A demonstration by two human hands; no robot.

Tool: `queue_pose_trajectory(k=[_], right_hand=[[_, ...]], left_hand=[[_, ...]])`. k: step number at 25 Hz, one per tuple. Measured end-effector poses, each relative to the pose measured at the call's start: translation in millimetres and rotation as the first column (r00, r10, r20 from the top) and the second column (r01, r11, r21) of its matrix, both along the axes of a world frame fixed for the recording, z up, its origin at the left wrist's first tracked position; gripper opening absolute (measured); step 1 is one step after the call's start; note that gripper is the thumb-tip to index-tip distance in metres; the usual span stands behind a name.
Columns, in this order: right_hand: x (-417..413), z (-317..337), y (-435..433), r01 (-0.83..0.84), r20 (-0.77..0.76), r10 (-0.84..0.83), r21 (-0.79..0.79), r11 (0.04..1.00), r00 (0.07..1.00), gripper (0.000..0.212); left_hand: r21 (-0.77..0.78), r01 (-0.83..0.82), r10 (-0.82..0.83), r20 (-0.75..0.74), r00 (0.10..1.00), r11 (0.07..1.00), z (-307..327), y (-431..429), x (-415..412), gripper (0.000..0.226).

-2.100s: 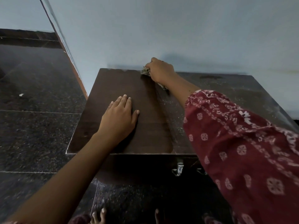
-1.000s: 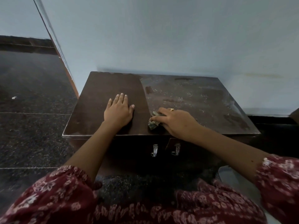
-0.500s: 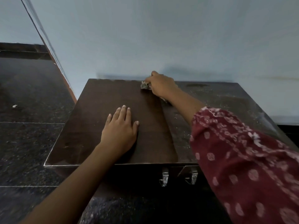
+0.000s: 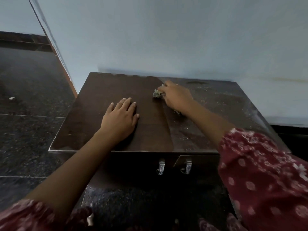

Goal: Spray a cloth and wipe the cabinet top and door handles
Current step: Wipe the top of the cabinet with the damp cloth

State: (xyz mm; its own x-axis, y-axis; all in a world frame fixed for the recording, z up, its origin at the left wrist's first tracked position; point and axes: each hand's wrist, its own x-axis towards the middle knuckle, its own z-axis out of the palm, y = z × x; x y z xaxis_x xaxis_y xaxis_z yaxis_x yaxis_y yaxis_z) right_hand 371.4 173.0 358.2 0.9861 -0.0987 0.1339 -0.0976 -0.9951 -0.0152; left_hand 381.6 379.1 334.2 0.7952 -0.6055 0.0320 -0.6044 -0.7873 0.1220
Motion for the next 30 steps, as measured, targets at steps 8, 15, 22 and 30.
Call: queue_pose_trajectory(k=[8,15,22,30], right_hand=[[-122.1,-0.1,29.5,-0.144,-0.015,0.143,-0.075,0.987,0.99,0.037],[-177.5,7.0,15.2,-0.251,-0.07,0.247,-0.066,0.966,0.967,0.037],[-125.3,7.1,-12.2,-0.199,-0.043,0.195,-0.111,0.974,0.98,0.038],[9.9,-0.7,-42.9,-0.068,0.013,0.069,-0.072,0.995,0.998,0.036]], left_hand=[[-0.002,0.105,-0.105,-0.024,0.994,0.994,11.7,-12.2,-24.0,0.057],[-0.006,0.126,-0.126,-0.021,0.992,0.992,15.5,-31.4,-37.2,0.054],[0.029,0.135,-0.132,-0.086,0.988,0.99,11.4,-39.2,-23.5,0.058],[0.019,0.159,-0.159,-0.003,0.987,0.987,4.8,-47.3,-18.3,0.059]])
